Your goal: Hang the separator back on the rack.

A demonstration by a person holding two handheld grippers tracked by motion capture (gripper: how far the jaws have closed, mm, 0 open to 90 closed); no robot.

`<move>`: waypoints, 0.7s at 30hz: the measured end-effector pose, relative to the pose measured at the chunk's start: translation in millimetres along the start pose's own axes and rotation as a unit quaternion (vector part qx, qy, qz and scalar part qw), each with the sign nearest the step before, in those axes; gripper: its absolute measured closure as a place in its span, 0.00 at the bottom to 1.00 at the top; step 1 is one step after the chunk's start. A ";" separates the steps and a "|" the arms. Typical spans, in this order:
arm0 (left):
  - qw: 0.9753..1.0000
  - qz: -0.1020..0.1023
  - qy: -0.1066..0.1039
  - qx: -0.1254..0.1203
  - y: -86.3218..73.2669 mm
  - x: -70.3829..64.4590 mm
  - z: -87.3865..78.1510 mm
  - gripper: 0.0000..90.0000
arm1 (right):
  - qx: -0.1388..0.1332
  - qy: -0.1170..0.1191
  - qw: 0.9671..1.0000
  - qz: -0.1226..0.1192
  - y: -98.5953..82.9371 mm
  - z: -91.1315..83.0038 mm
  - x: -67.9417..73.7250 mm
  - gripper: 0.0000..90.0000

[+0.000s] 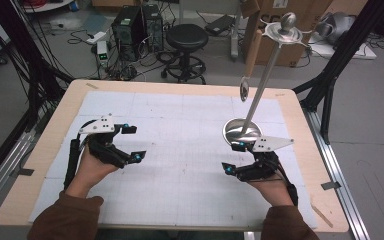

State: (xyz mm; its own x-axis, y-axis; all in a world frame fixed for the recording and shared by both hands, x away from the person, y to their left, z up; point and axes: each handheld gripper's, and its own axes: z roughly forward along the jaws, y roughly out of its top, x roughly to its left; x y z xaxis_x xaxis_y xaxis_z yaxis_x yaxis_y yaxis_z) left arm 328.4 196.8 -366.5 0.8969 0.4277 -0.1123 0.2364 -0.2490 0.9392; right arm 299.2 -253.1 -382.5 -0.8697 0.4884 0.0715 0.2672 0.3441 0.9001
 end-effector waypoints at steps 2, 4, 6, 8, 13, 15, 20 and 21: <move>1.000 -0.001 0.000 -0.001 0.0 -0.4 -0.6 0.04 | 0.002 -0.001 1.000 -0.002 -0.1 0.5 0.0 0.26; 1.000 0.000 -0.002 -0.001 -0.2 -0.6 -0.8 0.04 | 0.003 0.000 1.000 -0.002 0.0 1.3 0.4 0.26; 1.000 0.000 -0.001 0.000 -0.5 -1.1 -0.2 0.04 | 0.005 0.000 1.000 -0.004 0.0 2.2 0.5 0.26; 1.000 0.001 -0.005 0.003 -1.0 -1.7 0.8 0.04 | 0.006 0.001 1.000 -0.002 0.0 3.2 1.0 0.26; 1.000 0.003 -0.006 0.005 -1.1 -3.9 2.4 0.04 | 0.009 0.001 1.000 -0.006 0.0 4.4 1.4 0.26; 1.000 0.003 -0.006 0.005 -1.2 -3.7 2.5 0.04 | 0.009 0.002 1.000 -0.005 0.1 4.7 2.0 0.26; 1.000 0.005 -0.004 0.006 -1.2 -3.7 2.6 0.04 | 0.010 0.004 1.000 -0.006 0.0 5.7 1.7 0.26; 1.000 0.004 -0.005 0.005 -1.2 -3.7 2.6 0.04 | 0.010 0.003 1.000 -0.004 0.1 5.4 2.1 0.26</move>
State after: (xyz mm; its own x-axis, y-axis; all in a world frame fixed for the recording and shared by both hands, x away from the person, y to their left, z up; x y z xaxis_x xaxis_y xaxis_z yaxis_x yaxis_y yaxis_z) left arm 325.7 193.3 -368.0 0.9023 0.4172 -0.1083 0.2334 -0.2615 0.9366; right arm 299.7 -247.8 -384.6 -0.8740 0.4813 0.0670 0.2684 0.3632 0.8922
